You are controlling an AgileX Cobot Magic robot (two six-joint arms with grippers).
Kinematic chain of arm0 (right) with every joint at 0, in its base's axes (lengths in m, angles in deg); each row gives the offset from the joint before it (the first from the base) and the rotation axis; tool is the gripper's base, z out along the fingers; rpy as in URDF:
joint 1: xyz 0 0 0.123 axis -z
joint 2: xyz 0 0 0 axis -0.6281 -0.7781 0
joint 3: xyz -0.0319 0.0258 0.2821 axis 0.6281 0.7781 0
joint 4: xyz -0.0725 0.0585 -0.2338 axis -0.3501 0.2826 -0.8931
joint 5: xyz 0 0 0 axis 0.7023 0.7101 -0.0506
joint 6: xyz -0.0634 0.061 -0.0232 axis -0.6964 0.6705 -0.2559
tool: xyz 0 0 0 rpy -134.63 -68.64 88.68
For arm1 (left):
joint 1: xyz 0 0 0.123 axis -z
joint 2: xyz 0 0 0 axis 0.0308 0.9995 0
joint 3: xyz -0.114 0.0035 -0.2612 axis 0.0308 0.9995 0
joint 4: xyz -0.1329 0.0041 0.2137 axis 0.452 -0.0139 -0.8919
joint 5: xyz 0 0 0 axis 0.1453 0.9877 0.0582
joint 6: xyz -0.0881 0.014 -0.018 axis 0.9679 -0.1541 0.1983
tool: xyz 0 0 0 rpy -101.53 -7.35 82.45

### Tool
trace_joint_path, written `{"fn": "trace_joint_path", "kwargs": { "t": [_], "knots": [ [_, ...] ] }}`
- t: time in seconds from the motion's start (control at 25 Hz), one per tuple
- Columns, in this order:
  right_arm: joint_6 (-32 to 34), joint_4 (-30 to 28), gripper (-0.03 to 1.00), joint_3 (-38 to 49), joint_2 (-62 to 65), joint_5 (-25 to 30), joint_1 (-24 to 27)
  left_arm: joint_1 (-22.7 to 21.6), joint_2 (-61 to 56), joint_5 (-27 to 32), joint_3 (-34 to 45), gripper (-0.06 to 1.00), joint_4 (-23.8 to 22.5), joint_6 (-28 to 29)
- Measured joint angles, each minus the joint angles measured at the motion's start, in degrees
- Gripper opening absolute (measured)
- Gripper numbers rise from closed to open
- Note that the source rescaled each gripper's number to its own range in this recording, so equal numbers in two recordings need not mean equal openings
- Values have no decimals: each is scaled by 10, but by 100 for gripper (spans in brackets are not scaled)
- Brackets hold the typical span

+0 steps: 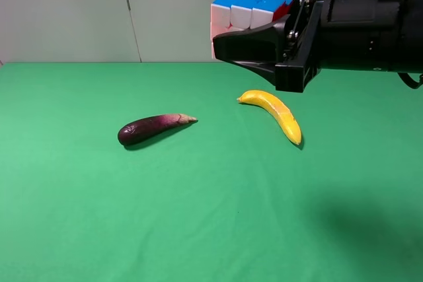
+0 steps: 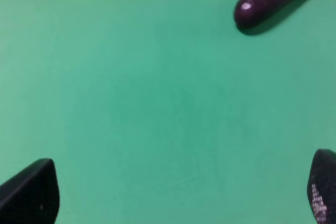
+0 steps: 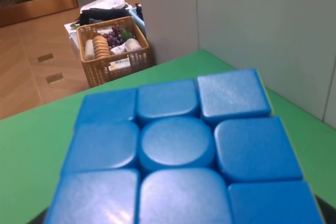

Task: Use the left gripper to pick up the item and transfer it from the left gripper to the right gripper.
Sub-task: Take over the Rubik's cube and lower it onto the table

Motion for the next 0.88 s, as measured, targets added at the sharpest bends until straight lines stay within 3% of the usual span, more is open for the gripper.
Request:
{"fn": "trace_joint_path", "kwargs": {
  "t": [0.36, 0.56, 0.68, 0.88],
  "knots": [
    [15, 0, 0, 0, 0, -2, 0, 0, 0, -53, 22, 82, -21, 6],
    [75, -13, 0, 0, 0, -60, 0, 0, 0, -60, 24, 82, -22, 6],
    [144, -73, 0, 0, 0, -117, 0, 0, 0, -60, 24, 82, -22, 6],
    [313, -256, 0, 0, 0, -163, 0, 0, 0, -60, 24, 82, -22, 6]
  ]
}}
